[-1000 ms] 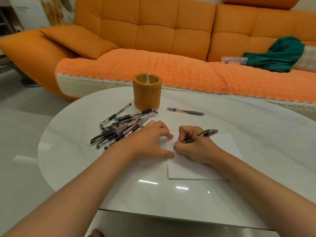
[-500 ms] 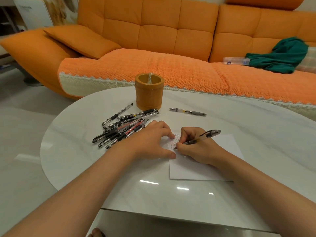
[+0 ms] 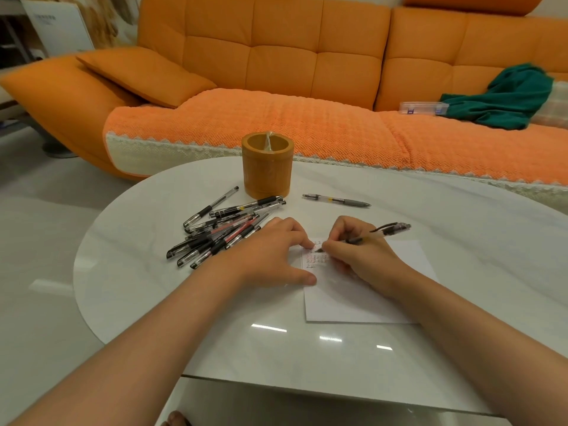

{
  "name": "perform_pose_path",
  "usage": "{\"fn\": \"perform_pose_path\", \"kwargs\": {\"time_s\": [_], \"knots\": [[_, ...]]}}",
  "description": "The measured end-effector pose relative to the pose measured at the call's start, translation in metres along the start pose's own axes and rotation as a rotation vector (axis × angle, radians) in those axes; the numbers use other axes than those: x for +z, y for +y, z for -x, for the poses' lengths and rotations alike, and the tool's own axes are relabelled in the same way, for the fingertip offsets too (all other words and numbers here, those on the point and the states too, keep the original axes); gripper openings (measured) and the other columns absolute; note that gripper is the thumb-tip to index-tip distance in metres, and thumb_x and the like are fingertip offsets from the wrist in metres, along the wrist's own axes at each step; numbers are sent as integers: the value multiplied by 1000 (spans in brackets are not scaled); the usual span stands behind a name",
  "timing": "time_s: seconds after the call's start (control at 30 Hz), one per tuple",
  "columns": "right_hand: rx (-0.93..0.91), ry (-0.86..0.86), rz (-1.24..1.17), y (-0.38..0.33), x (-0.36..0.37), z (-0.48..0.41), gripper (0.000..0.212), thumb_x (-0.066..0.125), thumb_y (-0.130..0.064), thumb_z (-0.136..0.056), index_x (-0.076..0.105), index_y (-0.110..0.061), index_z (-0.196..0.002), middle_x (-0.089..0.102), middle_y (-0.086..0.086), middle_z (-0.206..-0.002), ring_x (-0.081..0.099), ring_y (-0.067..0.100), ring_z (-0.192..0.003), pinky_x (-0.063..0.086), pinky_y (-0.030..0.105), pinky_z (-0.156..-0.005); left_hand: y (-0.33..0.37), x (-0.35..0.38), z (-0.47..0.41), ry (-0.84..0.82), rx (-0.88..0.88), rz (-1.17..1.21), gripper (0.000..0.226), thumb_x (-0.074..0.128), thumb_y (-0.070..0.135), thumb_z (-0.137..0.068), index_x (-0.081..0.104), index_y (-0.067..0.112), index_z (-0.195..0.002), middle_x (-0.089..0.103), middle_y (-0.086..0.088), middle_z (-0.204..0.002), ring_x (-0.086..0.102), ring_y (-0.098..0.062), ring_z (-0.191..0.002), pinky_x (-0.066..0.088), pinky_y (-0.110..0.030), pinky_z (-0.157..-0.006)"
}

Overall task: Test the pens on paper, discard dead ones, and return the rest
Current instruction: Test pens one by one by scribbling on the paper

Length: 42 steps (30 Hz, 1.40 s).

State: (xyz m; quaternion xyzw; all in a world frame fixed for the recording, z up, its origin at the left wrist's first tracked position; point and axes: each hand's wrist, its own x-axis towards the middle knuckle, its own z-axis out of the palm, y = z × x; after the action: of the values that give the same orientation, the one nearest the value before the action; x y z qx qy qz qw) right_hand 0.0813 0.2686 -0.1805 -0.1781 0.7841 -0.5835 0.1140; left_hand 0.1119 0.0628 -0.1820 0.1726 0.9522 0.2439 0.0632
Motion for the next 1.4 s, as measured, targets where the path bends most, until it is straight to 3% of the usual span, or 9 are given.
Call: {"fn": "perform_pose_path", "kwargs": {"time_s": [0.2,0.3,0.37,0.47,0.6,0.83,0.97,1.03,1.4], "knots": [[21,114,-151,-8,-4,-2,4,70,-11,-89,73,-12,-87,69,11,-79,65,26,-75,55,39,-67,0,-1,1,1,4,4,66,72,60,-79,52,38,-138,39,22,-131,33,1,-124,37,-32,-107],[-120,135,68,-12,-9,-5,28,49,-32,-94,75,-20,-97,67,1,-106,64,11,-96,53,28,-81,1,-1,1,0,6,-2,67,71,60,-79,51,38,-139,40,22,-132,33,2,-123,36,-31,-107],[-237,138,339,-17,-11,-6,30,41,-19,-96,70,-23,-107,56,-3,-114,56,6,-102,46,15,-83,2,-1,1,5,9,-6,67,71,60,-80,52,36,-139,40,22,-131,32,3,-121,34,-28,-107],[-297,73,604,-21,-13,-6,39,44,0,-96,60,-27,-119,59,-6,-96,55,5,-84,44,21,-69,2,0,2,15,14,-7,67,71,61,-79,54,36,-139,39,21,-131,31,3,-122,34,-28,-109],[-358,168,631,-22,-12,-5,21,46,-24,-104,66,-27,-104,61,-18,-82,53,-1,-67,38,27,-60,2,0,4,6,-2,3,69,71,61,-79,52,36,-140,39,21,-130,33,1,-122,36,-32,-109],[-128,235,45,-34,-10,-2,65,25,-43,-107,72,-5,-84,60,16,-55,59,25,-51,49,26,-54,-1,-1,6,5,-12,5,76,71,63,-77,47,35,-143,39,21,-133,33,1,-123,38,-34,-108],[118,9,-233,-28,-7,3,34,49,-27,-103,69,-2,-95,73,22,-84,65,34,-59,53,33,-52,-2,0,5,19,-11,25,73,74,61,-76,51,34,-140,40,20,-131,35,-1,-123,40,-34,-106],[128,7,-169,-23,-3,5,5,65,-8,-92,66,-4,-89,71,18,-76,60,29,-53,47,29,-48,-2,0,4,21,-8,31,74,75,60,-75,51,34,-140,41,20,-130,35,-1,-124,39,-34,-107],[-6,-110,181,-6,7,5,24,69,-1,-82,56,-10,-64,56,-2,-51,48,13,-47,39,26,-49,-3,0,2,18,-17,18,74,76,60,-74,50,34,-139,41,18,-134,35,-4,-128,38,-35,-109]]}}
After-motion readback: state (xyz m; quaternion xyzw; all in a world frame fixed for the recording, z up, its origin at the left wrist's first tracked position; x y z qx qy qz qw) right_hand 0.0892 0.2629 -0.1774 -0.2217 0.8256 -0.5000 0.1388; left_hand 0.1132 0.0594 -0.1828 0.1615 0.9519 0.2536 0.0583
